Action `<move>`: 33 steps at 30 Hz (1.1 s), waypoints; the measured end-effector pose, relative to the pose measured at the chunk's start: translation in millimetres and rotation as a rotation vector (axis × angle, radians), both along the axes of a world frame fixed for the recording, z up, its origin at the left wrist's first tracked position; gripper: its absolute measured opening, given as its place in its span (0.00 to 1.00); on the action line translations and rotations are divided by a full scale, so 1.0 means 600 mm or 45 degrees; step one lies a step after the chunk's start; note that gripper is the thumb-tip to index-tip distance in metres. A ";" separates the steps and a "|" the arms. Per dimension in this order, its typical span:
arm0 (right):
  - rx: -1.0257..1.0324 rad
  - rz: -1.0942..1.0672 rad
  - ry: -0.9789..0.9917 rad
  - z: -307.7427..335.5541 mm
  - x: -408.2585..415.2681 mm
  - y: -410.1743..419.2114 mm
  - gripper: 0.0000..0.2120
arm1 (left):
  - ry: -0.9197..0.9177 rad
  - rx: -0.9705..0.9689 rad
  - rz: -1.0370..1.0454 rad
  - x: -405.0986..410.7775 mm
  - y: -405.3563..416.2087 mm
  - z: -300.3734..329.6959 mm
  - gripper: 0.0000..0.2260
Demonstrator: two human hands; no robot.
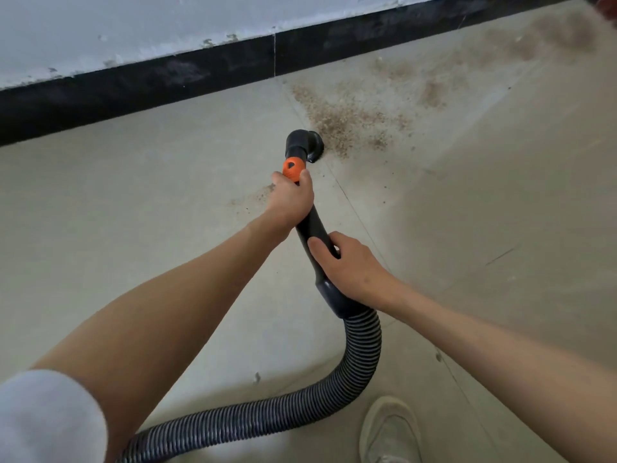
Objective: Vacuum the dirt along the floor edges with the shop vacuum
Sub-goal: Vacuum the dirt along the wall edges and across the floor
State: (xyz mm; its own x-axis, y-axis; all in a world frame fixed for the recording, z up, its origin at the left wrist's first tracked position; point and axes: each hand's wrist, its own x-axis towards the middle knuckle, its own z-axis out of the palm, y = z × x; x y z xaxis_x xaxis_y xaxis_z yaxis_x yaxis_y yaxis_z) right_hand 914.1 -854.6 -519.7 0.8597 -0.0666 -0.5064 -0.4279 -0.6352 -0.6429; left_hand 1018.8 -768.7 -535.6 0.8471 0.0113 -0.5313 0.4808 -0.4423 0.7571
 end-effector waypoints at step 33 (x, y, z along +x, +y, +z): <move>0.192 0.478 0.296 0.012 -0.093 0.168 0.16 | 0.089 0.000 0.144 -0.138 0.231 -0.003 0.12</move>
State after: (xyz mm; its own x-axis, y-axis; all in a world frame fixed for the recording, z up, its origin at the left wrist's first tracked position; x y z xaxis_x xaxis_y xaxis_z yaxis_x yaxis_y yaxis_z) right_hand 858.4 -753.9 -512.4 0.6730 0.3165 -0.6685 -0.3301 -0.6802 -0.6545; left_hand 935.9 -630.2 -537.3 0.8015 0.1048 -0.5888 0.5790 -0.3822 0.7202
